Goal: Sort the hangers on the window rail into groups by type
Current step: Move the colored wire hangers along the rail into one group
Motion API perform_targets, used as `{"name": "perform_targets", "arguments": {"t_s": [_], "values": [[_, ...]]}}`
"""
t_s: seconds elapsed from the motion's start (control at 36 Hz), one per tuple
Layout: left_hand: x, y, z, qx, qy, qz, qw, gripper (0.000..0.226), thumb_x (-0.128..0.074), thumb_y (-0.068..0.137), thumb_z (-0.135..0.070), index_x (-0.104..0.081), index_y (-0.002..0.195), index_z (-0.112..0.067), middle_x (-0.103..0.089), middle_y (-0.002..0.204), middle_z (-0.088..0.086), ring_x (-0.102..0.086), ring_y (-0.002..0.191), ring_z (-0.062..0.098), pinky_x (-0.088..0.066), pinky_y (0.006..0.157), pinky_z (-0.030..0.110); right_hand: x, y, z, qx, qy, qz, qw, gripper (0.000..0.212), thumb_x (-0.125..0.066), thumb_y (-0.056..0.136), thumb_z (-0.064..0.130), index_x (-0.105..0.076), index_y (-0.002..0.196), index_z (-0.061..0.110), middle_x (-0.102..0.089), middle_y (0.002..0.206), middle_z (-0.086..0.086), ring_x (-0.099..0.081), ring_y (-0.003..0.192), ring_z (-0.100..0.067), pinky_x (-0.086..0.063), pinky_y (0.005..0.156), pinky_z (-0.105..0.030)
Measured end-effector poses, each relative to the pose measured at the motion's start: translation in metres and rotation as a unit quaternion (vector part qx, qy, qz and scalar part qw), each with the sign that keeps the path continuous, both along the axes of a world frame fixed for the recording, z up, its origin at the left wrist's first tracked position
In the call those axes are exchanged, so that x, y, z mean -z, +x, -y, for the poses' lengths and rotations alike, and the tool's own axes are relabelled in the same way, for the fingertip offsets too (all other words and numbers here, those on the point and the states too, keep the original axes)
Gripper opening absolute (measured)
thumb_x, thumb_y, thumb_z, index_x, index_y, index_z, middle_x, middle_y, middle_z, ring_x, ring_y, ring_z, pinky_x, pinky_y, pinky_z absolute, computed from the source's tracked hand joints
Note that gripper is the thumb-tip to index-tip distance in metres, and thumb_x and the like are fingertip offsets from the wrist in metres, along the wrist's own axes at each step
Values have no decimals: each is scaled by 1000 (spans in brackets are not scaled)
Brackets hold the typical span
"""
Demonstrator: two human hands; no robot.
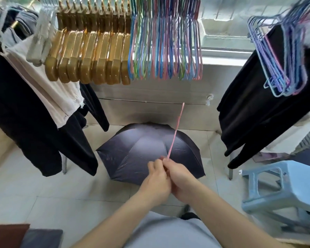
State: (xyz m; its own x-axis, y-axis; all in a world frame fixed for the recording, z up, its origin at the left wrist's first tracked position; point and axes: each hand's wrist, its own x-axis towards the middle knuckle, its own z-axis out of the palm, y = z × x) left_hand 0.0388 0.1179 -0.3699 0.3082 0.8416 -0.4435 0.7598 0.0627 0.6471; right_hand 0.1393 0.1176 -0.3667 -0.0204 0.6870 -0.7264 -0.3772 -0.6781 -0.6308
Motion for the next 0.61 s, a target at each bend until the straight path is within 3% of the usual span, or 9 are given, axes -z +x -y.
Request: {"name": "perform_targets", "arguments": {"t_s": [0.08, 0.17, 0.25, 0.33, 0.39, 0.44, 0.47, 0.56, 0.61], "values": [[-2, 11, 4, 65, 7, -1, 998, 55, -43, 102, -10, -19, 152, -8, -30, 128, 10, -57, 106, 39, -38, 73, 37, -2, 10, -1, 31, 0, 48, 998, 26, -54, 105, 34, -69, 120, 19, -76, 100, -6, -72, 88, -19, -55, 71, -29], [-6, 23, 12, 129, -1, -13, 992, 70, -42, 102, -11, -3, 160, -6, -29, 140, 13, -56, 110, 33, -43, 76, 39, -3, 19, 2, 15, 16, 102, 995, 30, -48, 107, 33, -63, 133, 27, -69, 117, 2, -66, 101, -14, -51, 74, -28], [-13, 30, 11, 129, -21, 17, 991, 63, -44, 101, -18, -14, 156, -11, -33, 141, 9, -57, 111, 27, -52, 89, 44, -9, 31, 5, 10, 39, 143, 989, 32, -44, 108, 31, -61, 135, 27, -67, 121, 6, -64, 108, -11, -51, 77, -26], [-26, 43, 6, 114, -67, 81, 988, 54, -52, 96, -29, -30, 145, -27, -39, 139, -2, -58, 116, 18, -53, 96, 39, -17, 52, 4, 39, 54, 174, 982, 28, -43, 109, 30, -62, 129, 25, -69, 114, 0, -68, 98, -13, -55, 76, -28], [-36, 55, 2, 76, -95, 130, 984, 52, -60, 90, -28, -39, 137, -32, -48, 134, -5, -62, 112, 11, -54, 92, 28, -24, 69, 2, 64, 51, 174, 981, 26, -42, 109, 28, -62, 124, 20, -71, 109, -9, -69, 89, -19, -58, 66, -32], [-44, 63, -7, 27, -95, 169, 981, 40, -65, 95, -23, -44, 129, -29, -58, 118, -12, -61, 97, -2, -50, 75, 8, -31, 86, -4, 77, 57, 191, 977, 24, -42, 108, 27, -63, 118, 19, -69, 112, -19, -69, 89, -28, -60, 69, -42], [-51, 68, -13, 10, -84, 172, 981, 34, -64, 98, -22, -44, 124, -29, -58, 111, -16, -59, 92, -4, -46, 68, 4, -37, 98, -7, 84, 66, 205, 973, 23, -42, 108, 27, -63, 114, 20, -67, 111, -19, -68, 88, -30, -60, 72, -45], [-66, 78, -34, 3, -7, 138, 990, 27, -58, 100, -27, -47, 121, -38, -59, 119, -19, -61, 94, 7, -45, 67, 18, -64, 134, -17, 100, 98, 250, 958, 21, -40, 108, 29, -59, 102, 22, -59, 94, -12, -62, 80, -33, -58, 76, -48], [-79, 89, -45, -4, 2, 139, 990, 16, -55, 99, -24, -55, 112, -35, -60, 115, -22, -67, 88, 10, -54, 62, 24, -85, 159, -21, 103, 112, 281, 948, 21, -40, 106, 29, -58, 98, 25, -57, 88, -10, -63, 76, -34, -59, 79, -51]]}}
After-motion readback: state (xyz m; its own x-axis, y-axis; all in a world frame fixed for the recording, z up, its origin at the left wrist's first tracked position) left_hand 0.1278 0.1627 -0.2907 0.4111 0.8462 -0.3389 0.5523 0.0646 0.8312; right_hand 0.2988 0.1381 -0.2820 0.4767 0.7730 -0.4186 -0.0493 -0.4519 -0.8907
